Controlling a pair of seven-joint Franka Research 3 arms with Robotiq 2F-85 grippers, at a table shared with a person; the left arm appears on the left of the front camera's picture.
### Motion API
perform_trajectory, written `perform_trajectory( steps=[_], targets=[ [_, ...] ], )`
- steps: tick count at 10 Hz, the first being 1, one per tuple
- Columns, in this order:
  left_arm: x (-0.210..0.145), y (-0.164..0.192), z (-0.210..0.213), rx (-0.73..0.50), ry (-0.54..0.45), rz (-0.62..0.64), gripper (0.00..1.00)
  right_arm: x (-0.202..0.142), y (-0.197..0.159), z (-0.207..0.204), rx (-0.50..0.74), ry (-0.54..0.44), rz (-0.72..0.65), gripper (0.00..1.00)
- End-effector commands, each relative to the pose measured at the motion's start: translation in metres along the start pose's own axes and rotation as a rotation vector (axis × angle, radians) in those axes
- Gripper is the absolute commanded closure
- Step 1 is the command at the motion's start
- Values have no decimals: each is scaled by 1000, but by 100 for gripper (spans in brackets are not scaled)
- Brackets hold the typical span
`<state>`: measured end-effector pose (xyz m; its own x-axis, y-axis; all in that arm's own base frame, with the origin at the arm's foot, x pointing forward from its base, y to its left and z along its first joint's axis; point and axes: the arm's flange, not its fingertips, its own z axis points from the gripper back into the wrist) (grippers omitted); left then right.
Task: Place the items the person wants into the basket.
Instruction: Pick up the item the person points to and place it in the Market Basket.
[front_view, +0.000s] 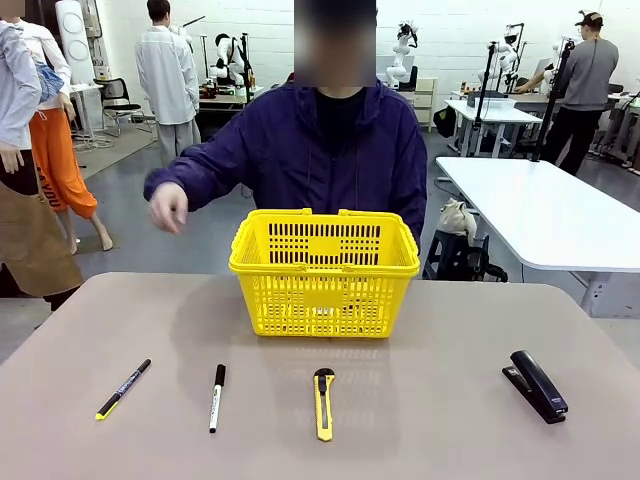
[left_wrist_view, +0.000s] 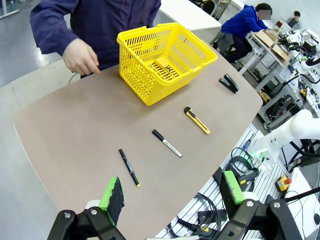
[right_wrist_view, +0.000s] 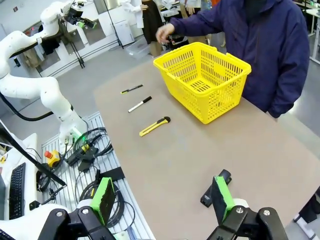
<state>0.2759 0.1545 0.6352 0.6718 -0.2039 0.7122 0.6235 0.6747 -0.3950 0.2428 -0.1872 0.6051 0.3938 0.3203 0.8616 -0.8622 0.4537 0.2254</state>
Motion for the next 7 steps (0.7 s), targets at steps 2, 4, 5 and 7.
perform_trajectory(
  steps=[2, 4, 5, 7],
  targets=[
    [-1, 0, 0, -12, -15, -11, 0, 3, -1, 1, 13, -24, 18, 0],
    [-1, 0, 0, -12, -15, -11, 0, 3, -1, 1, 13, -24, 18, 0],
    [-1, 0, 0, -12, -15, -11, 0, 3, -1, 1, 13, -24, 18, 0],
    [-1, 0, 0, -12, -15, -11, 0, 3, -1, 1, 13, -24, 18, 0]
  ],
)
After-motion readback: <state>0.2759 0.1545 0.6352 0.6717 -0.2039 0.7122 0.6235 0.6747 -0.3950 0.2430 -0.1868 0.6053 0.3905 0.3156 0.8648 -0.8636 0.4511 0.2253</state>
